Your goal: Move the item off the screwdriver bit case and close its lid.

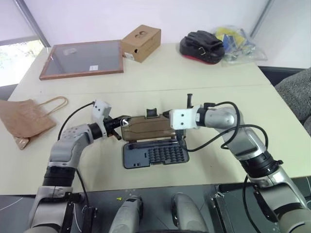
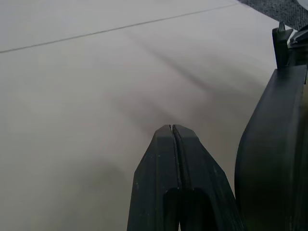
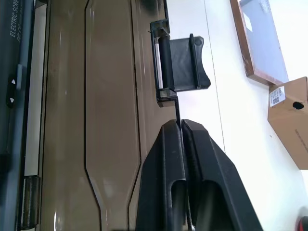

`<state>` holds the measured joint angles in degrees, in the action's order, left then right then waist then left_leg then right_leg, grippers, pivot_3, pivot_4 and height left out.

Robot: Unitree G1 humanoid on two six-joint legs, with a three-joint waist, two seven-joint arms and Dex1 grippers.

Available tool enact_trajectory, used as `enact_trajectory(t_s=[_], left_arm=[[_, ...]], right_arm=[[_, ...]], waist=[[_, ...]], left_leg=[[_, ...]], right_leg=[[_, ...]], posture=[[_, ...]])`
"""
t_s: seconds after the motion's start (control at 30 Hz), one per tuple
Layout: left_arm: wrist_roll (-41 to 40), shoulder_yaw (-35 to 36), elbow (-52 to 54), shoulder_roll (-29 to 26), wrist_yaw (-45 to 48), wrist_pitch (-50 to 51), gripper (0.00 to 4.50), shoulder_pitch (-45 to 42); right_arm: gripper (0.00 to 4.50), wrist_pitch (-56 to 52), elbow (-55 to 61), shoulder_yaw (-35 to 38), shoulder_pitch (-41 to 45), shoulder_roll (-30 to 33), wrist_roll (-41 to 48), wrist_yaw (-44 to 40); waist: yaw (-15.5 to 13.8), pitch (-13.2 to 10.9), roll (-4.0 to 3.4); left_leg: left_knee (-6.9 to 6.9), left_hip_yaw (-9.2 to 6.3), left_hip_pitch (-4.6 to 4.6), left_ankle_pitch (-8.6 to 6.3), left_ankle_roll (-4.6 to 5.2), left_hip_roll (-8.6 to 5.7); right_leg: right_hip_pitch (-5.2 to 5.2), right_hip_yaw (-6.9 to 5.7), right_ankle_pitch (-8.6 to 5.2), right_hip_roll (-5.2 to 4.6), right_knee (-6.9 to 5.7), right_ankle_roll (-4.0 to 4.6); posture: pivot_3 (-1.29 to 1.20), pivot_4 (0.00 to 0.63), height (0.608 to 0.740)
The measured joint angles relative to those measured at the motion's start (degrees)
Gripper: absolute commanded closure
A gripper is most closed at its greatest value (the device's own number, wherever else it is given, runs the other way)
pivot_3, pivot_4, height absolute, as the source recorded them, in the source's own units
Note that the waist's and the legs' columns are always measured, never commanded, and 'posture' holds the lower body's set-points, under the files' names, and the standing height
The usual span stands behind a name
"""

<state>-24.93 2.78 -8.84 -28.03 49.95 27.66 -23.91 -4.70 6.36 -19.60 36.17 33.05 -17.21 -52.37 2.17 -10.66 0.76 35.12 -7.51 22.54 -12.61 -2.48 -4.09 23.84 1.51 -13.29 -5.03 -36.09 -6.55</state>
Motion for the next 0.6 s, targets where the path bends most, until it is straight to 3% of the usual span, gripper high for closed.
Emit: enact_trajectory(t_s=[0.2, 0.23, 0.4, 0.6], left_arm=[[0.0, -0.6, 0.6, 0.0, 0.4, 0.7, 4.5, 0.7], [0.0, -0.8, 1.0, 0.0, 0.4, 0.7, 4.5, 0.7], [-0.1, -1.2, 1.6, 0.1, 0.5, 1.0, 4.5, 0.7], [-0.6, -1.5, 4.7, -0.4, 0.8, 2.4, 4.5, 1.4]], right_arm=[[0.22, 0.0, -1.0, 0.0, 0.5, -0.4, -0.4, 0.4], [0.04, -0.3, -1.1, 0.0, 0.7, -0.4, -0.5, 0.4], [0.04, -7.1, -0.5, 1.0, 2.9, 1.0, 1.9, -2.9], [0.04, -18.1, 6.1, 10.6, 0.9, 15.2, 8.6, -11.9]], waist=[[0.0, 0.0, 0.0], [0.0, 0.0, 0.0], [-0.1, 0.0, 0.0], [-1.6, 0.0, 0.0]], left_leg=[[0.0, -0.02, 0.0, 0.0, 0.0, 0.0], [0.0, -0.03, 0.0, 0.0, 0.0, 0.0], [0.0, -0.06, 0.01, 0.0, 0.0, 0.0], [0.02, -0.05, 0.15, -0.04, 0.05, 0.01]], right_leg=[[0.0, 0.0, 0.0, 0.0, 0.0, 0.0], [0.0, 0.0, 0.0, 0.0, 0.0, 0.0], [0.0, 0.0, 0.0, -0.01, 0.0, 0.0], [0.01, -0.07, -0.05, -0.11, 0.12, -0.07]], posture=[[0.0, 0.15, 0.74], [0.0, 0.15, 0.74], [0.0, 0.15, 0.74], [0.0, 0.15, 0.74]])
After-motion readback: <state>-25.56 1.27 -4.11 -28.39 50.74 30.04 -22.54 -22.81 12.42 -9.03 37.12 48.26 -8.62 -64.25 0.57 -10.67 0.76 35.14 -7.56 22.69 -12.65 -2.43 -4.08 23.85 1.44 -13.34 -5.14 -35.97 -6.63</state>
